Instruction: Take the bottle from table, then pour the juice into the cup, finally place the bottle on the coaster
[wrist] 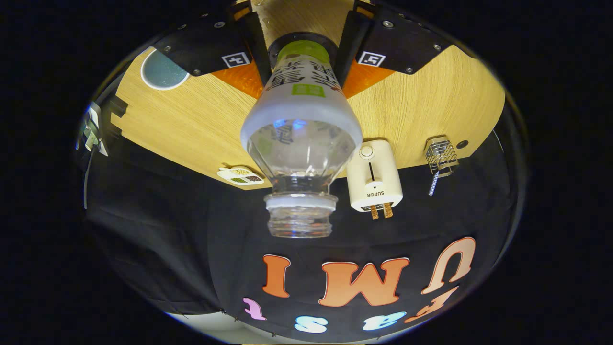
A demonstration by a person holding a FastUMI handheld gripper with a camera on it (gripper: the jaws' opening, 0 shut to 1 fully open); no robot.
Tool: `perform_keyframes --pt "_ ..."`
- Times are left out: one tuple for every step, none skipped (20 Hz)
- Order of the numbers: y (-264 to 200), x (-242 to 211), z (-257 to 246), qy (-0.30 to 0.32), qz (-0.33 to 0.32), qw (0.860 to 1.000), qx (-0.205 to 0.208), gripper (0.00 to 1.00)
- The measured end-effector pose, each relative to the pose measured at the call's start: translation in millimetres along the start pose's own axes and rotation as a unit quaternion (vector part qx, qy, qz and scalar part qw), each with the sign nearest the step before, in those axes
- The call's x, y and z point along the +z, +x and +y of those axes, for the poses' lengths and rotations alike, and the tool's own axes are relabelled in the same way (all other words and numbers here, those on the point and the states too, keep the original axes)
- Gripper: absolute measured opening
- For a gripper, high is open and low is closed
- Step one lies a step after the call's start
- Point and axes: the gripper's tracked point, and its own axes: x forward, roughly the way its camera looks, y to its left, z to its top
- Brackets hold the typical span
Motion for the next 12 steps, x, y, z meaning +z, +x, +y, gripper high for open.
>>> perform_keyframes --pt "-1.9 1.5 -1.5 0.000 -0.003 1.000 -0.001 0.67" --pt "-4.1 2.7 -3.3 0.002 -0.004 1.000 -0.002 0.72" --pt "-5.4 3.0 -4.2 0.004 -0.004 1.000 -0.003 0.77" --pt "-8.3 4.9 -5.7 0.007 -0.007 1.000 -0.002 0.86" --pt "-11.1 9.0 -8.3 0.011 -0.012 1.000 -0.002 0.90" --pt "-15.2 13.5 -8.3 0.017 -0.018 1.000 0.000 0.94" --pt "-19.8 18.8 -8.8 0.024 -0.024 0.999 0.004 0.95" --pt "-25.4 26.1 -9.9 0.028 -0.030 0.999 0.008 0.95" --pt "-31.4 34.6 -11.3 0.030 -0.038 0.999 0.011 0.95" --pt "-38.3 44.7 -11.1 0.028 -0.047 0.998 0.015 0.95" --pt "-46.1 55.0 -10.6 0.025 -0.056 0.998 0.018 0.95" --pt "-55.2 65.8 -12.1 0.020 -0.065 0.998 0.016 0.95"
